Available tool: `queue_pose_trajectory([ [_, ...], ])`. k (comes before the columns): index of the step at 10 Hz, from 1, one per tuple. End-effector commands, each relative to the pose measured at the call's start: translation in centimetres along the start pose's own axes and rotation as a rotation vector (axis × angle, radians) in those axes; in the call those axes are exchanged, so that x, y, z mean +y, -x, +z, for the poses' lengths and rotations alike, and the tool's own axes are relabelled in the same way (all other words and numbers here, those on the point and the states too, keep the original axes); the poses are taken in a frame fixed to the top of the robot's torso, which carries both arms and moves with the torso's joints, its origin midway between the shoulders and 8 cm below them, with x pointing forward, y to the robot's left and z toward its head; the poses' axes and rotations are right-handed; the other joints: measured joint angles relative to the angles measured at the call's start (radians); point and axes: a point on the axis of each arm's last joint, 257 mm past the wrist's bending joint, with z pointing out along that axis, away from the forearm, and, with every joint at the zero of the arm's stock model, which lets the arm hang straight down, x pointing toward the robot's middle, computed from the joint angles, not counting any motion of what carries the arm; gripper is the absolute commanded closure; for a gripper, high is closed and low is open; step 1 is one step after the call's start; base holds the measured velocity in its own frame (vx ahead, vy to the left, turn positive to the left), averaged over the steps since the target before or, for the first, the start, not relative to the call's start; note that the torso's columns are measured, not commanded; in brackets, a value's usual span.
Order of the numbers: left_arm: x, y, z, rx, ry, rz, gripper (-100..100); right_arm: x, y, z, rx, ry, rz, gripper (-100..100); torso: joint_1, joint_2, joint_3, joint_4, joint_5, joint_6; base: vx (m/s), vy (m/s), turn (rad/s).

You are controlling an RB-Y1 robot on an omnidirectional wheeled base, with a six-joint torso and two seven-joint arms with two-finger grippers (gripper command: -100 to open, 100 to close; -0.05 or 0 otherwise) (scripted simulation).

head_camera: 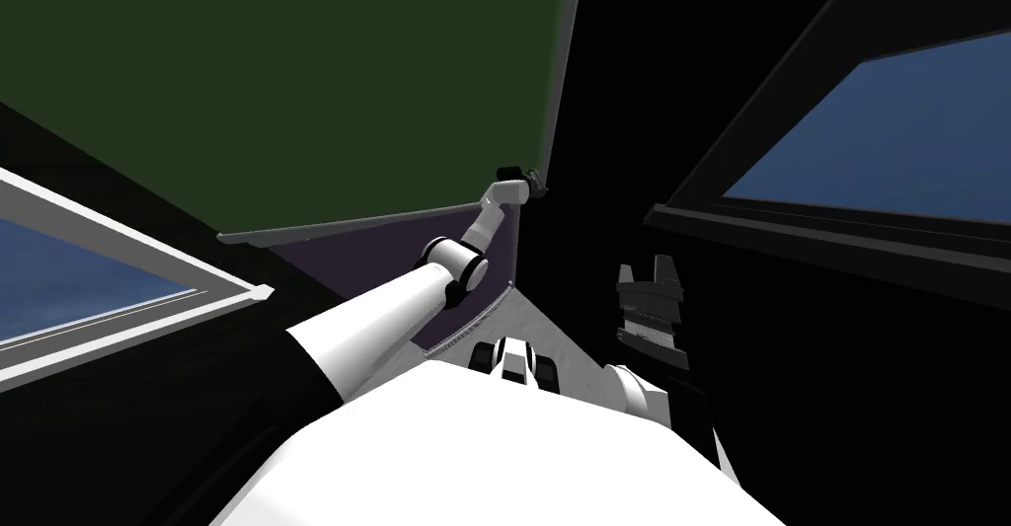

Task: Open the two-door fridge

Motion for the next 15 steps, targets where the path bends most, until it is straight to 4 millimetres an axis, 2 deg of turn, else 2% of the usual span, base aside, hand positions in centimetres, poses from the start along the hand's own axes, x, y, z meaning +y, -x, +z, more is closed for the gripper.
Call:
queue_pose_trajectory([
  [1, 2.6, -2.7, 0.0, 0.041, 0.046, -0.003, 100, 0.0, 0.0, 0.0, 0.000, 0.000, 0.000, 0, 0.002, -0.003, -0.002, 0.001, 0.001, -0.003, -0.220, 0.009, -0.072],
  [3, 4.5, -5.2, 0.0, 0.077, 0.079, -0.002, 100, 0.0, 0.0, 0.0, 0.000, 0.000, 0.000, 0, -0.001, 0.001, 0.000, 0.000, -0.001, 0.003, -0.254, 0.051, -0.109],
  [5, 4.4, -5.0, -0.2, 0.073, 0.081, -0.005, 100, 0.0, 0.0, 0.0, 0.000, 0.000, 0.000, 0, 0.000, -0.003, -0.002, 0.001, 0.000, 0.000, -0.109, 0.031, -0.047],
  [6, 6.3, -6.9, -0.3, 0.107, 0.113, -0.008, 100, 0.0, 0.0, 0.0, 0.000, 0.000, 0.000, 0, 0.000, -0.006, -0.004, 0.001, 0.000, -0.001, -0.148, 0.080, -0.156],
  [7, 6.3, -6.9, -0.3, 0.107, 0.113, -0.008, 100, 0.0, 0.0, 0.0, 0.000, 0.000, 0.000, 0, -0.001, -0.001, -0.001, -0.001, -0.002, 0.006, -0.198, 0.130, -0.171],
  [15, 12.5, -14.6, -1.9, 0.249, 0.227, -0.009, 100, 0.0, 0.0, 0.0, 0.000, 0.000, 0.000, 0, 0.000, -0.001, 0.000, -0.001, -0.001, 0.002, -0.236, 0.109, -0.154],
])
